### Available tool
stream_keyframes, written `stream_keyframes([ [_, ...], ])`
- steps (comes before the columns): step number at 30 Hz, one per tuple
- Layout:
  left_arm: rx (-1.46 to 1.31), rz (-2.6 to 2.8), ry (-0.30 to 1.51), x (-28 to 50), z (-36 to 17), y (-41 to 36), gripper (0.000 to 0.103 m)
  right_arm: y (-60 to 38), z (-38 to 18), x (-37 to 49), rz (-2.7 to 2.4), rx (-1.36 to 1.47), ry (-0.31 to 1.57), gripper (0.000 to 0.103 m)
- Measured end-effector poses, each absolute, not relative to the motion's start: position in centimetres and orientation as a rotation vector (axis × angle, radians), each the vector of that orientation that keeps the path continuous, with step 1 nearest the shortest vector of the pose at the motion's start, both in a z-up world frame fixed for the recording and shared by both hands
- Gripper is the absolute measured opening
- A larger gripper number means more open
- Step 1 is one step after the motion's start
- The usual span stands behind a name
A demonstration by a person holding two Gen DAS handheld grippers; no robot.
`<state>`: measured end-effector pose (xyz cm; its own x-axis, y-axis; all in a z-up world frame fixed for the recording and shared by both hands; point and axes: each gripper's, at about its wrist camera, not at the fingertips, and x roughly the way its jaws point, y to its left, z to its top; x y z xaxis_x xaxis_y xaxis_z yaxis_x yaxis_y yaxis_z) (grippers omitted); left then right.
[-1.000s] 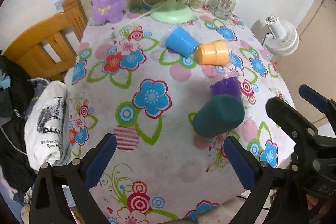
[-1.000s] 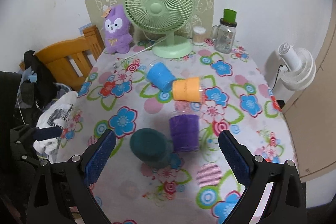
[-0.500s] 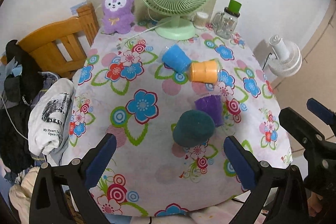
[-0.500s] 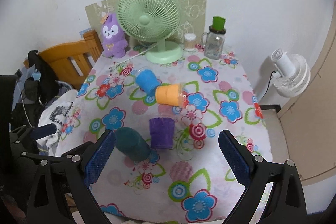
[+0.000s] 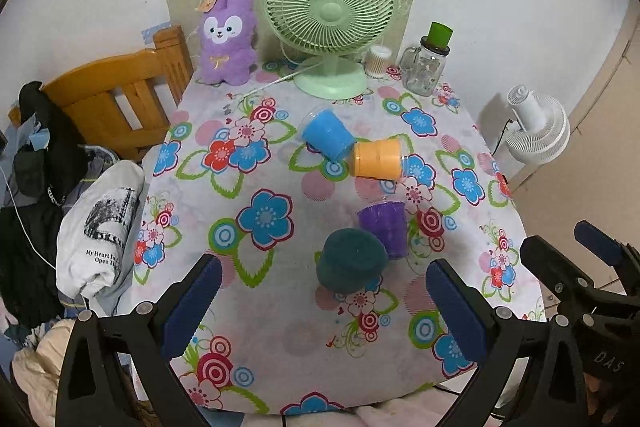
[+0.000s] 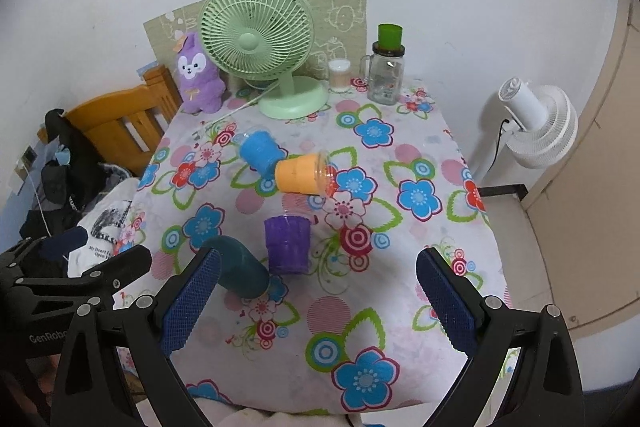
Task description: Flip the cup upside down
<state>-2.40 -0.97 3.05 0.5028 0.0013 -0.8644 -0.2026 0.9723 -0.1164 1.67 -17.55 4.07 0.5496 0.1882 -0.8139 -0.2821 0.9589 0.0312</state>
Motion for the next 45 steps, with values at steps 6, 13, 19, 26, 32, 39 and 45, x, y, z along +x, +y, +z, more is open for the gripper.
stream_keyframes([
  [6, -0.216, 0.122, 1.036, -2.20, 3.02, -1.01, 0.103, -17.59, 4.20, 1.75, 0.273, -0.105, 0.948, 0.099],
  [13, -0.211, 0.132, 1.030, -2.33, 3.14, -1.10, 0.103, -17.57, 4.30, 1.75, 0.273, -0.105, 0.946, 0.099],
  [19, -0.210, 0.136, 1.028, -2.32, 3.27, -1.06, 0.103, -17.56, 4.32, 1.72, 0.273, -0.107, 0.946, 0.099],
  [26, -0.212, 0.141, 1.027, -2.29, 3.38, -1.02, 0.103, -17.51, 4.37, 1.77, 0.273, -0.107, 0.947, 0.099],
  [32, -0.200, 0.156, 1.018, -2.36, 3.48, -1.04, 0.103, -17.51, 4.42, 1.87, 0.273, -0.108, 0.948, 0.099],
  [39, -0.203, 0.155, 1.018, -2.34, 3.49, -1.09, 0.103, -17.53, 4.46, 1.89, 0.272, -0.109, 0.947, 0.099],
  [45, -0.203, 0.155, 1.021, -2.31, 3.47, -1.13, 0.103, -17.50, 4.41, 1.88, 0.271, -0.110, 0.947, 0.099],
])
